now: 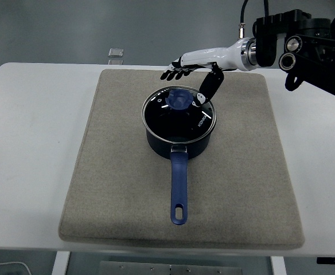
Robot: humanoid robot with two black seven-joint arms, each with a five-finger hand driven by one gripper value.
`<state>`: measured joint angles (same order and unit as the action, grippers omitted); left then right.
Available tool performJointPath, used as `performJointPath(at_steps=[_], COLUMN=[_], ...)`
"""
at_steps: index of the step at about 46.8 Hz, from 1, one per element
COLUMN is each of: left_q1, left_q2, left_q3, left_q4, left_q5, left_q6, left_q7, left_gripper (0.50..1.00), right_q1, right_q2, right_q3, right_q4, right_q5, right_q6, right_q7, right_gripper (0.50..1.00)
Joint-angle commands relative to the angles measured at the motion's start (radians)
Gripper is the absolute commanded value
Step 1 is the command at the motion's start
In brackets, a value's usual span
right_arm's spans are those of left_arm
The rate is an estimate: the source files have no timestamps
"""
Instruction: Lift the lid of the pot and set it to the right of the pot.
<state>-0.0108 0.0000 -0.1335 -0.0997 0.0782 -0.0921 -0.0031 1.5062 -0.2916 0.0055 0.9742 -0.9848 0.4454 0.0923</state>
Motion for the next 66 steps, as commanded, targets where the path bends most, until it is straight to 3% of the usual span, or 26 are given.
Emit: performJointPath(at_steps=[1,21,43,59,66], left_q1=[0.0,0.0,0.0,0.0,0.0], left_q2=[0.0,0.0,0.0,0.0,0.0], left_q3=[0.0,0.0,0.0,0.0,0.0], left_q4=[0.0,0.0,0.0,0.0,-0.002], left_q5=[0.0,0.0,0.0,0.0,0.0], left_q6=[0.0,0.0,0.0,0.0,0.0], left_q7=[0.0,0.0,0.0,0.0,0.0], left_gripper=[1.0,1.0,1.0,1.0,1.0], right_q1=[-0.004,-0.009,-0.012,-0.012,-0.011], right_q2=[0.003,0.025,0.032,0.038,0.037], right_q3=[-0.004,-0.035,-0.047,-0.048,-0.048], right_q4=[0.0,-0.002,-0.003,-0.003,-0.003], right_q5=[-0.018,-0.034,-0.034,-0.035,-0.035], right_q6=[-0.001,-0.047,-0.047,-0.047,-0.048], right_q7=[0.0,0.0,0.0,-0.002,-0.002], right_gripper=[0.919,0.919,0.907,0.797,0.793])
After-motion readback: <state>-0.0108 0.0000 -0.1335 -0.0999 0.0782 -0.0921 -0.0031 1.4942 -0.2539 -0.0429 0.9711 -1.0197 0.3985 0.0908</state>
